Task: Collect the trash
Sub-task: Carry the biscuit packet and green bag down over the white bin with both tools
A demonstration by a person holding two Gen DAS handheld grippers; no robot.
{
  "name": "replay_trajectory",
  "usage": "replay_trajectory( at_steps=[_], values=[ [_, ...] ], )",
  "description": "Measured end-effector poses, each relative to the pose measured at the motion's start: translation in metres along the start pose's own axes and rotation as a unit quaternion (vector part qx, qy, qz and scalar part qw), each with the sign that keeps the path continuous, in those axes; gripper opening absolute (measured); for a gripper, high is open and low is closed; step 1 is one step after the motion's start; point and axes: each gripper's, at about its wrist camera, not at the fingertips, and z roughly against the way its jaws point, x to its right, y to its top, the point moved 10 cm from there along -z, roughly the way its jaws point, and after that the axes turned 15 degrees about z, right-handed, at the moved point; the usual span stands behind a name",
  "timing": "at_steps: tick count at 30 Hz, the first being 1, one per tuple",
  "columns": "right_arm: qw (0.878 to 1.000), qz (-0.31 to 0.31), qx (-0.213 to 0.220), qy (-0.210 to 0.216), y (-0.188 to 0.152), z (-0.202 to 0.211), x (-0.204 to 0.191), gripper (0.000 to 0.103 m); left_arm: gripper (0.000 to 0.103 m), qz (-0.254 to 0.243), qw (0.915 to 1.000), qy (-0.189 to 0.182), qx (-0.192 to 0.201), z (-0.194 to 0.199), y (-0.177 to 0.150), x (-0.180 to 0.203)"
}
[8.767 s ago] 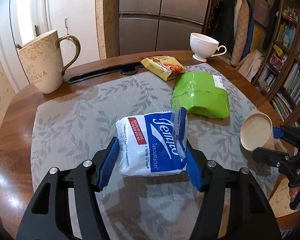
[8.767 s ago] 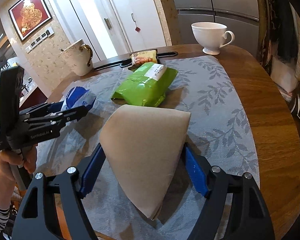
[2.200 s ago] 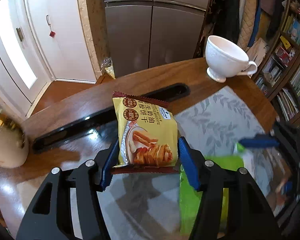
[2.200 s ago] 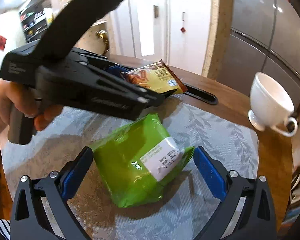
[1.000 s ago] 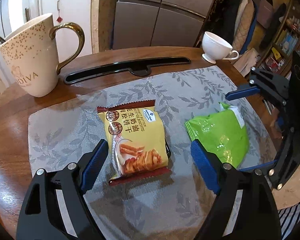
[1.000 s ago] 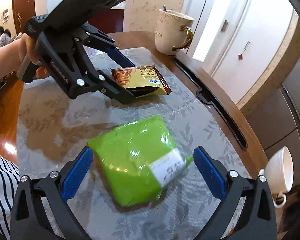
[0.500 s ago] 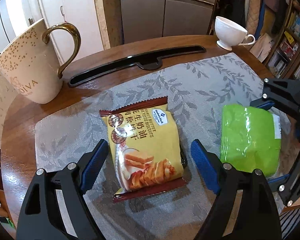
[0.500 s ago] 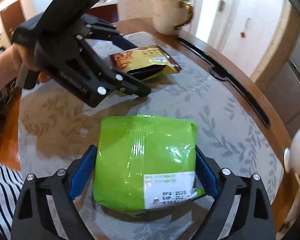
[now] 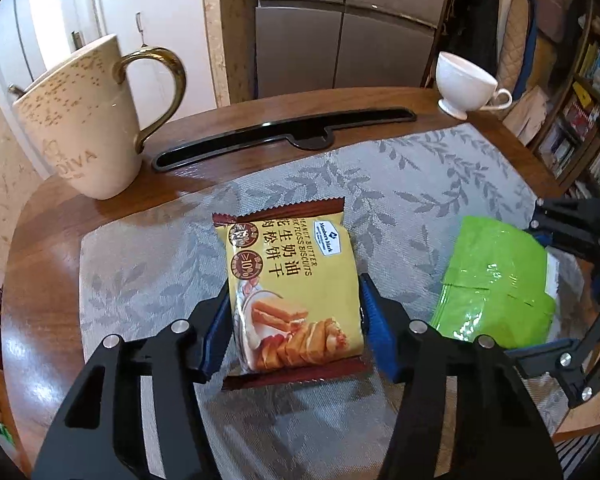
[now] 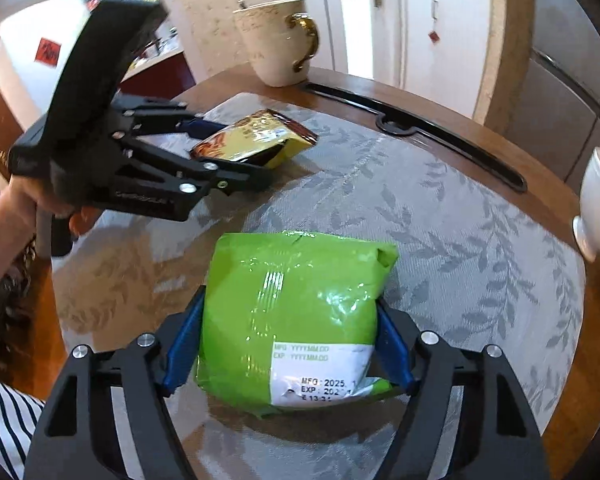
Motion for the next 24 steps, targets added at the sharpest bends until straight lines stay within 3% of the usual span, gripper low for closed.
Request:
replay_trajectory(
  at_steps=[9, 17, 24],
  values=[
    [0.997, -0.064, 0.045, -0.021, -0.008, 0.015, -0.002, 0.073, 0.058, 0.002, 0.9993, 0.003, 0.037, 0.036, -0.018, -0.003],
    [0.989, -0.123, 0.069, -0.042, -0.031, 0.042, -0.008, 0.072, 0.058, 0.016, 0.9987, -0.01, 0.046, 0.061, -0.05, -0.003],
    [0.986, -0.134, 0.075, -0.061, -0.044, 0.054, -0.033, 0.072, 0.058, 0.018, 0.9977, -0.022, 0.061, 0.091, -0.081, 0.004]
  ],
)
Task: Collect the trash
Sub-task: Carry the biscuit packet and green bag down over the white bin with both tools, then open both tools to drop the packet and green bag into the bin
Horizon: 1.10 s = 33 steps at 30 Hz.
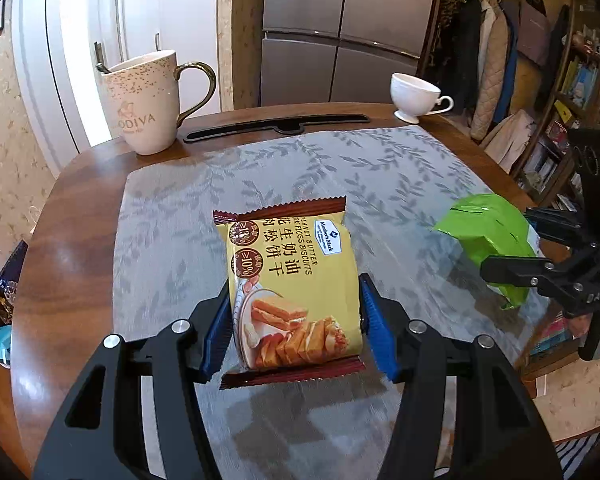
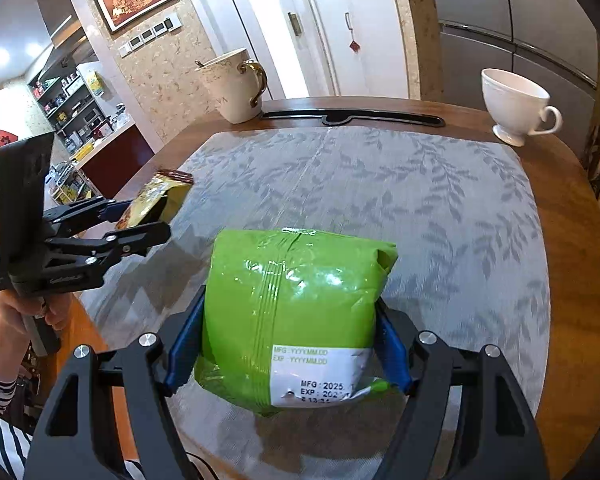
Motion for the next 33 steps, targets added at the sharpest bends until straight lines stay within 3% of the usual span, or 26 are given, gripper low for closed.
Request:
replay_trajectory(
  at_steps=[10, 20, 27, 33],
  values=[
    [0.999, -0.015, 0.02, 0.035, -0.023, 0.034, -0.043, 0.072, 0.058, -0.001, 0.9997, -0.026, 0.002, 0.051, -0.047, 0.006],
    [0.997, 0.006, 0.002, 0.083, -0.068, 0.057, -0.103, 0.072, 0.058, -0.038, 0.9962, -0.066, -0.041, 0.083, -0.118, 0.02],
    [0.994, 0.02, -0.052, 0.096, -0.11, 0.034, -0.129, 0.072, 0.058, -0.072, 0.9903, -0.07, -0.096, 0.074, -0.168, 0.027],
    [0.992, 0.008, -0.101, 0.077, -0.142, -0.011, -0.124, 0.072, 0.058, -0.056, 0.9854, -0.065, -0.147, 0.035, -0.2, 0.02]
  ],
)
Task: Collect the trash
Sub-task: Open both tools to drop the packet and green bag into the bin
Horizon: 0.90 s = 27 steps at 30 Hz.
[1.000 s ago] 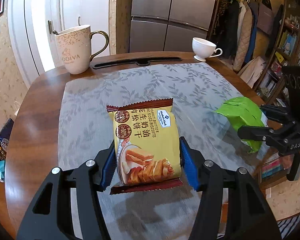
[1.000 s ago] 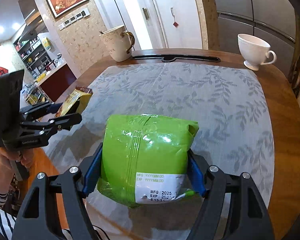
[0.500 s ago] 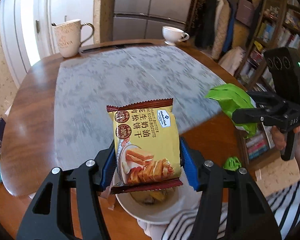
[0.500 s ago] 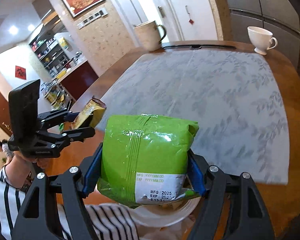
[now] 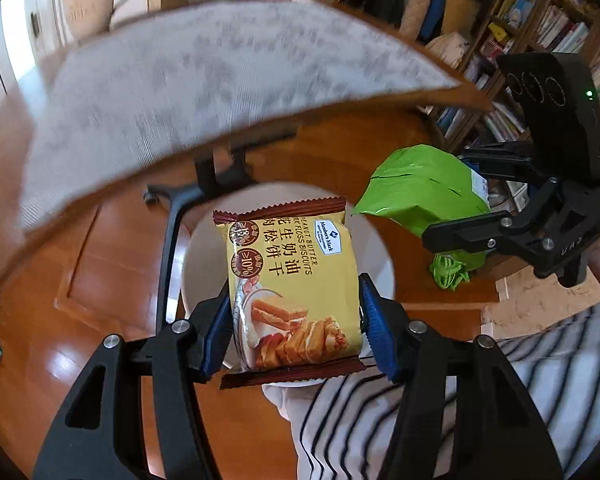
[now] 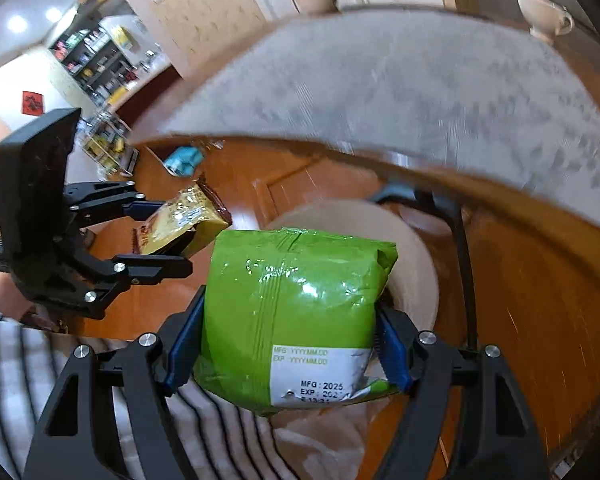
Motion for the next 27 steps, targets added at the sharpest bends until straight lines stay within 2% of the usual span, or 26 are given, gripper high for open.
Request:
replay_trajectory(
  at_steps=[6, 10, 12, 13, 14, 15, 19, 22, 25, 27],
  values=[
    [0.999, -0.023, -0.025, -0.006, -0.009, -0.044, 0.017, 0.072, 0.058, 0.019, 0.9988, 0.017, -0.04, -0.057, -0.011, -0.018],
    [0.999, -0.037, -0.038, -0.005, -0.013, -0.068, 0.025, 0.073, 0.058, 0.024, 0.998, 0.025, -0.053, -0.078, -0.012, -0.025],
    [0.998, -0.054, -0.044, -0.003, -0.014, -0.079, 0.03, 0.076, 0.061, 0.034, 0.9978, 0.018, -0.053, -0.085, -0.01, -0.029],
    [0.997, -0.061, -0.044, 0.003, -0.015, -0.081, 0.032, 0.08, 0.073, 0.038, 0.9977, 0.018, -0.053, -0.085, -0.009, -0.031],
    [0.996, -0.072, -0.045, 0.012, -0.016, -0.083, 0.033, 0.091, 0.087, 0.045, 0.9974, 0.022, -0.052, -0.085, -0.007, -0.033],
    [0.996, -0.08, -0.044, 0.013, -0.016, -0.083, 0.034, 0.096, 0.09, 0.047, 0.9975, 0.024, -0.047, -0.085, -0.006, -0.033],
    [0.996, -0.078, -0.048, 0.002, -0.018, -0.075, 0.035, 0.096, 0.091, 0.059, 0.997, 0.033, -0.037, -0.079, -0.001, -0.038],
    [0.997, -0.065, -0.048, 0.005, -0.018, -0.053, 0.026, 0.096, 0.091, 0.066, 0.9973, 0.022, -0.023, -0.06, 0.0, -0.037],
    [0.998, -0.034, -0.05, 0.013, -0.015, -0.018, 0.007, 0.096, 0.091, 0.062, 0.998, 0.014, 0.002, -0.025, 0.007, -0.026],
    [1.0, 0.004, -0.027, 0.013, -0.003, 0.019, -0.006, 0.096, 0.091, 0.055, 0.9979, 0.0, 0.036, 0.009, 0.02, -0.013]
  ],
)
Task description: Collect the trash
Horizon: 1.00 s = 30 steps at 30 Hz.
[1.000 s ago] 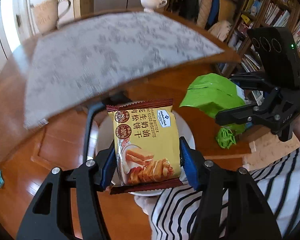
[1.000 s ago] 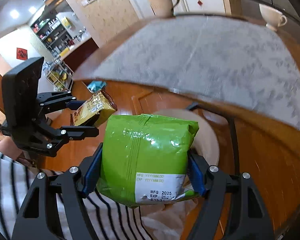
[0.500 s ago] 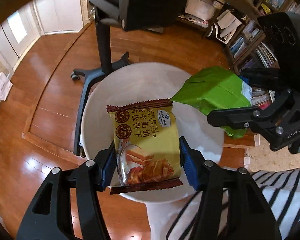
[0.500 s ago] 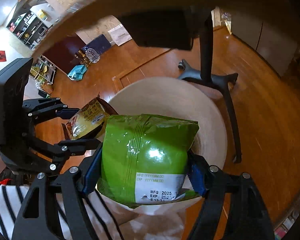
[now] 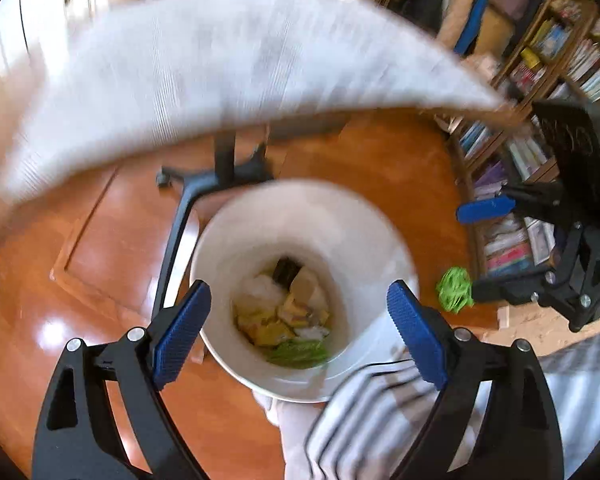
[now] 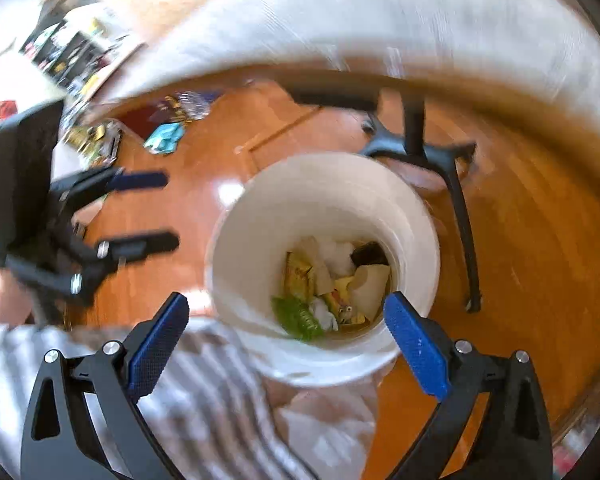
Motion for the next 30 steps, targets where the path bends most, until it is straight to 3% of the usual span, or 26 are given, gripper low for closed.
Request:
replay_trajectory(
  at_steps=[4, 7, 11, 15, 18, 23, 30],
  values=[
    [0.994, 0.032, 0.089, -0.047, 0.038, 0.071, 0.009, 0.099, 0.101, -0.022, 0.9955, -0.016, 0.091, 0.06, 0.043, 0.022],
    [0.98, -0.006, 0.158, -0.119, 0.073, 0.118, 0.055, 0.099, 0.101, -0.027, 0.983, 0.004, 0.181, 0.098, 0.096, 0.021],
    [0.955, -0.072, 0.176, -0.228, 0.103, 0.141, 0.145, 0.099, 0.101, -0.003, 0.9693, 0.038, 0.243, 0.109, 0.165, -0.001],
    [0.938, -0.133, 0.157, -0.281, 0.114, 0.13, 0.231, 0.099, 0.101, 0.044, 0.9664, 0.061, 0.246, 0.088, 0.216, -0.041],
    [0.937, -0.159, 0.132, -0.283, 0.111, 0.109, 0.269, 0.099, 0.101, 0.072, 0.9665, 0.066, 0.238, 0.072, 0.241, -0.064],
    [0.932, -0.183, 0.107, -0.295, 0.108, 0.091, 0.301, 0.099, 0.101, 0.116, 0.9642, 0.094, 0.219, 0.043, 0.269, -0.11],
    [0.926, -0.185, 0.089, -0.315, 0.111, 0.089, 0.326, 0.099, 0.101, 0.137, 0.9634, 0.136, 0.186, 0.01, 0.275, -0.149]
  ],
)
